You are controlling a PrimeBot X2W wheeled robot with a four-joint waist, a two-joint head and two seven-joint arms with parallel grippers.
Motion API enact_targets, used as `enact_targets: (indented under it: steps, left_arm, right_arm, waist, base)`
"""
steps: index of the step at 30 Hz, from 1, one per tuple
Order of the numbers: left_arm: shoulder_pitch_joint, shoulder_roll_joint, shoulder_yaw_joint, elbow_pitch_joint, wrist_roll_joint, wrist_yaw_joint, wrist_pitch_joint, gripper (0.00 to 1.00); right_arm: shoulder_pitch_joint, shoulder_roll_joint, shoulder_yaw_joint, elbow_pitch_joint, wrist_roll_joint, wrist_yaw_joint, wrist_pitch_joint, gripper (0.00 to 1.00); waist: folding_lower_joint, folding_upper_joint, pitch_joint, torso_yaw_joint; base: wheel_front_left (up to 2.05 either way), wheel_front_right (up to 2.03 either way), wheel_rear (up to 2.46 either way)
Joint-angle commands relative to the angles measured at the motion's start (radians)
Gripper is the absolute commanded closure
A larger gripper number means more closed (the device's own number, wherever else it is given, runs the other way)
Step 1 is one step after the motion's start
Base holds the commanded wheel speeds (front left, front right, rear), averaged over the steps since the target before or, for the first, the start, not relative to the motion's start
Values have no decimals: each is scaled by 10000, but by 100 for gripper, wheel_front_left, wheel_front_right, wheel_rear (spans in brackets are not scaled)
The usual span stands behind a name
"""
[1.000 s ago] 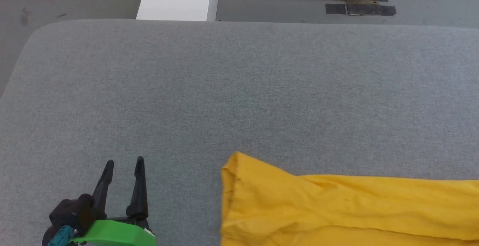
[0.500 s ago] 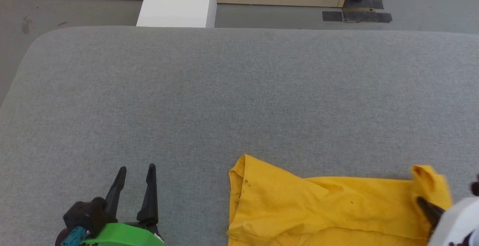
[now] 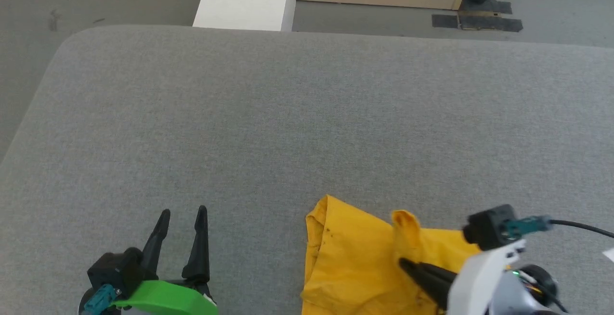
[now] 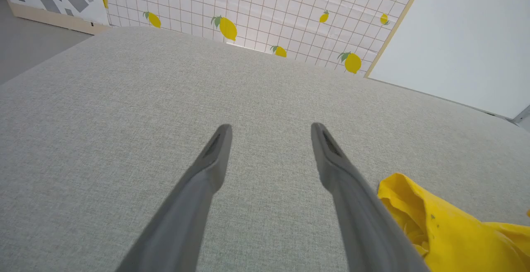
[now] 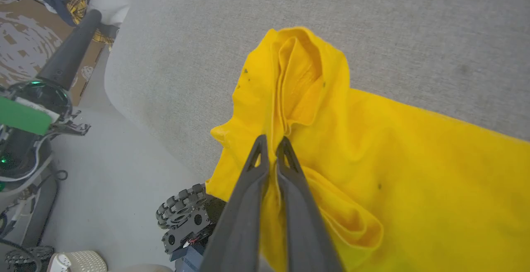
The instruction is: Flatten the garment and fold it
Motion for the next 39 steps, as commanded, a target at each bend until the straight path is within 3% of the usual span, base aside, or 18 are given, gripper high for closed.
enact_targets:
  steps: [1, 8, 18, 20, 21, 26, 31, 35, 39]
  left_arm:
    - [-254, -70, 31, 44, 6, -56, -45, 0]
    - [-497, -227, -15, 175, 12, -148, -76, 0]
    - [-653, -421, -67, 553, -49, -345, -116, 0]
    - [-683, -443, -66, 631, -60, -386, -122, 0]
    - [-698, -457, -67, 672, -65, -408, -125, 0]
    - [-682, -497, -30, 811, -98, -477, -140, 0]
    - [-583, -515, 20, 887, -112, -531, -154, 0]
    - [-553, -531, 45, 882, -92, -574, -163, 0]
    - [-628, -529, 32, 861, -13, -599, -168, 0]
  right_arm:
    - [-312, 18, 292, 93, 158, -13, -130, 100]
    - [-1347, 20, 1542, 1418, -71, -13, -1413, 100]
    - [-2466, 21, 2541, 4633, -256, -13, -3418, 100]
    - [-2643, 21, 2592, 5260, -412, -13, -3780, 25]
    - [-2741, 21, 2624, 5585, -596, -13, -3916, 0]
    - [-2997, 21, 2922, 6091, -742, -13, -4214, 0]
    - [-2879, 22, 2638, 5274, -483, -13, -4147, 0]
    - [-2361, 22, 1688, 4011, -680, -13, -3937, 0]
    - [-1518, 22, 28, 2587, -1193, -13, -3870, 0]
  waist:
    - [1, 0, 93, 113]
    - [1, 0, 254, 393]
    - [1, 0, 196, 606]
    - [1, 0, 156, 607]
    - [1, 0, 133, 604]
    - [1, 0, 27, 449]
    - [1, 0, -59, 148]
    - [1, 0, -30, -91]
    - [1, 0, 78, -233]
  base:
    - [0, 0, 0]
    - [0, 0, 0]
    - [0, 0, 0]
    - [0, 0, 0]
    - [0, 0, 0]
    - [0, 0, 0]
    - [0, 0, 0]
    - [0, 0, 0]
    - [0, 0, 0]
